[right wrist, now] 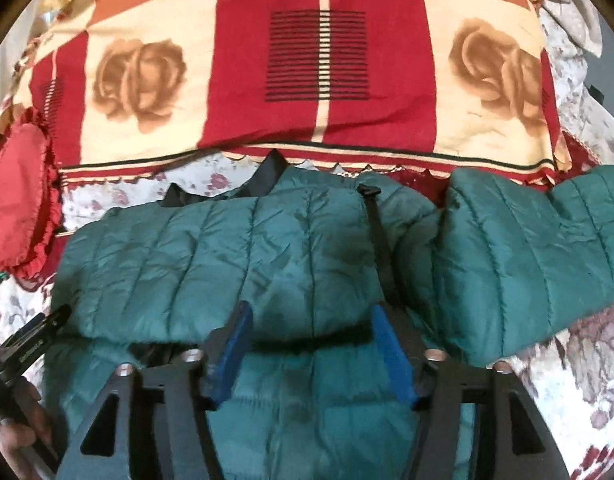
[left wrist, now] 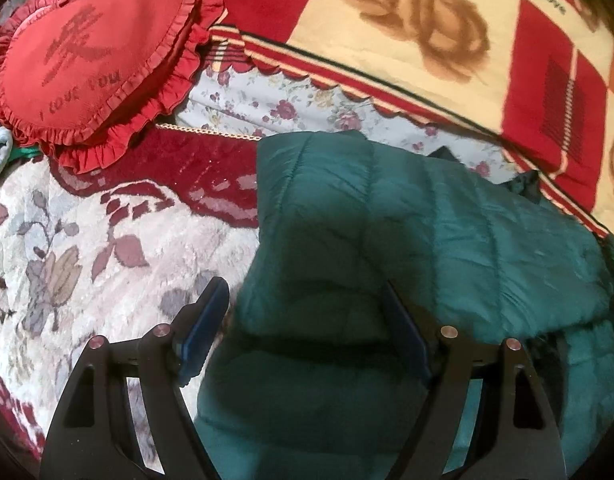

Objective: Fold large clothes

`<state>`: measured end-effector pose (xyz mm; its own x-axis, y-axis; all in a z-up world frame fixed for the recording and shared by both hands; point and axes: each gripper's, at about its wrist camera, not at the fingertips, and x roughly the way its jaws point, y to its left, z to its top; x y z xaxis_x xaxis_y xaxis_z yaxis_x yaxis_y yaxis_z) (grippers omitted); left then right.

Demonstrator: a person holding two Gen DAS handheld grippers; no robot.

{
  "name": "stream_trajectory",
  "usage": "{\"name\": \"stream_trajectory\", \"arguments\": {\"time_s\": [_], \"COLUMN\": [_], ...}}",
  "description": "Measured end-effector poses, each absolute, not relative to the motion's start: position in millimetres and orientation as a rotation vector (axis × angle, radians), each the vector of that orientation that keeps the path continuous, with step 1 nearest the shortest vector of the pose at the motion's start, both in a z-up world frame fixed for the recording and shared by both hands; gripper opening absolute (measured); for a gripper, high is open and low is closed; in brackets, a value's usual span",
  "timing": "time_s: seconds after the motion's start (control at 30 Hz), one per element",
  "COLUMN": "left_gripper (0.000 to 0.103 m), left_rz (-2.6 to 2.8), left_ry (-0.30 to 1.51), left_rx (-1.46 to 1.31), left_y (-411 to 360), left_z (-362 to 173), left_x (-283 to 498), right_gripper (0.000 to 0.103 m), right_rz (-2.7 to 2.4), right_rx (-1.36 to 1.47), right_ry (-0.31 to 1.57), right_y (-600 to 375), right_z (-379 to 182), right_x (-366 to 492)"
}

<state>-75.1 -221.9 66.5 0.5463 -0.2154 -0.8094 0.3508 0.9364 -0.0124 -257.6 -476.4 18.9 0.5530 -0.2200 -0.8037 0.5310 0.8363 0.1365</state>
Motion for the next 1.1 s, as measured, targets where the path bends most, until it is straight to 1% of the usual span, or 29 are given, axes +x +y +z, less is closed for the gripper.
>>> {"name": "stream_trajectory", "arguments": {"time_s": [0.03, 0.33, 0.53, 0.8, 0.9, 1.1], "left_gripper": [0.079, 0.079, 0.079, 0.079, 0.079, 0.079], "left_rz": [-0.346, -0.403, -0.434, -0.456, -0.464, -0.468], "left_ry": [0.928, 0.885, 0.868, 0.866, 0.875, 0.891], "left_rx": [0.162, 0.158, 0.153, 0.164, 0.156, 0.144], "left_y": [-222.1, -223.2, -224.4, -232.3, -231.8, -230.3], "left_z": [70.0, 91.1, 99.2, 99.6, 98.4, 92.0], "left_x": [-80.2, -121.4, -141.1, -148.7, -147.7, -142.2], "right_gripper": [0.068, 0.068, 0.069, 0.070, 0.075, 0.075], "right_rz": [-0.452, -0.433, -0.455, -0.479, -0.494, -0.563], "right_rx": [0.395, 0.387, 0.393, 0.420, 0.433, 0.450], "right_ry": [0.873, 0.867, 0.837, 0.835, 0.830, 0.816], "right_y": [-475.4, -461.5, -466.4, -476.5, -481.7, -508.4], "right_z": [20.1, 21.7, 32.5, 31.4, 30.9, 29.8], "right_x": [-262.6, -290.5, -310.3, -323.9, -327.7, -334.0]}}
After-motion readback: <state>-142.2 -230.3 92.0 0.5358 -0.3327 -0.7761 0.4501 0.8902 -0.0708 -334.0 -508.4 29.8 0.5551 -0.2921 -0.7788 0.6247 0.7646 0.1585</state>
